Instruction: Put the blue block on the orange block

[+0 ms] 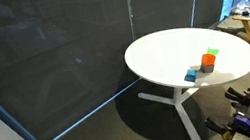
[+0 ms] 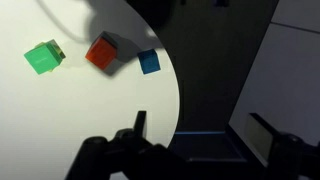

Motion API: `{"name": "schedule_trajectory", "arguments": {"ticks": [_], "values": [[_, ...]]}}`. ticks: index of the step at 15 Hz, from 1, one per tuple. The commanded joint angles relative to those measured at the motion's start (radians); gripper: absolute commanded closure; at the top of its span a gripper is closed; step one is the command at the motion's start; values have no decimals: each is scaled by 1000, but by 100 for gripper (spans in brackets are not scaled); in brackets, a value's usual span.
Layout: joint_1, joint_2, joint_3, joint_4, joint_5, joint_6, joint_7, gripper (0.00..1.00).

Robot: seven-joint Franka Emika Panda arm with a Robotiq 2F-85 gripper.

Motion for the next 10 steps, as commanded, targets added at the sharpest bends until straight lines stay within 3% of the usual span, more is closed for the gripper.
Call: {"name": "schedule_trajectory", "arguments": {"ticks": [1, 10], "values": [[-40, 10, 33, 3, 20, -4, -17, 0], [-50, 9, 53, 3, 12, -4, -9, 0]]}}
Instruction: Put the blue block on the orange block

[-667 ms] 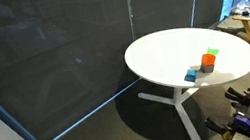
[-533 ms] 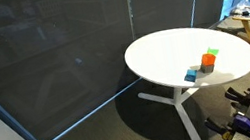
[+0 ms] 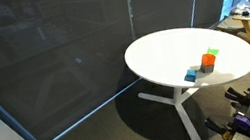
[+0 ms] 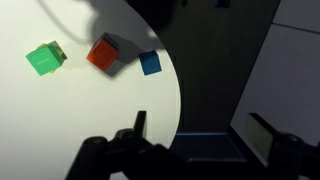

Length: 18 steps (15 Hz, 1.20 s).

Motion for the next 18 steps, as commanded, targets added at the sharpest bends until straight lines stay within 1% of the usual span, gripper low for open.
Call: {"name": "schedule_trajectory", "arguments": {"ticks": [1, 8, 10, 13, 18], "values": [[-37, 8, 51, 5, 3, 0, 0, 0], [-52, 7, 148, 11, -42, 10, 49, 0], [-54, 9, 176, 14, -64, 16, 82, 0], [-56, 7, 215, 11, -84, 33, 155, 0], [-68, 16, 284, -8, -118, 94, 336, 0]]}}
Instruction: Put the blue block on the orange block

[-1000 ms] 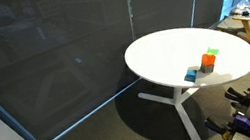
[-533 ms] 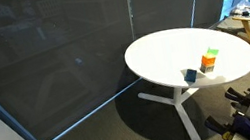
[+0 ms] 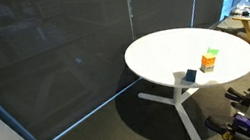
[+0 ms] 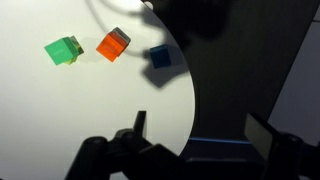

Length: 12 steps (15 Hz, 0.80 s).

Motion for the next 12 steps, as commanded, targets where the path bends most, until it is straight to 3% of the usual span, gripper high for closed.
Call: {"name": "schedule_trajectory", "arguments": {"ticks": [1, 12], "values": [[-27, 12, 55, -7, -39, 44, 135, 0], [-40, 134, 96, -3, -31, 70, 380, 0]]}}
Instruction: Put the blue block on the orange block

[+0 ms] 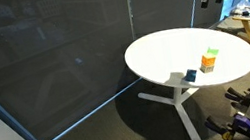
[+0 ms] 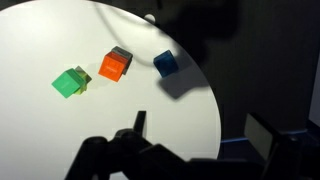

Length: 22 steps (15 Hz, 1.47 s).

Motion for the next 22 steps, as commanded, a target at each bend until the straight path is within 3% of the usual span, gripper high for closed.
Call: {"name": "schedule_trajectory", "arguments": {"ticks": [1, 8, 21, 22], "values": [[-11, 57, 17, 6, 1, 20, 59, 0], [-1, 163, 31, -9, -14, 73, 59, 0], [17, 340, 25, -18, -19, 214, -161, 0], [16, 331, 27, -23, -3, 199, -122, 0]]}}
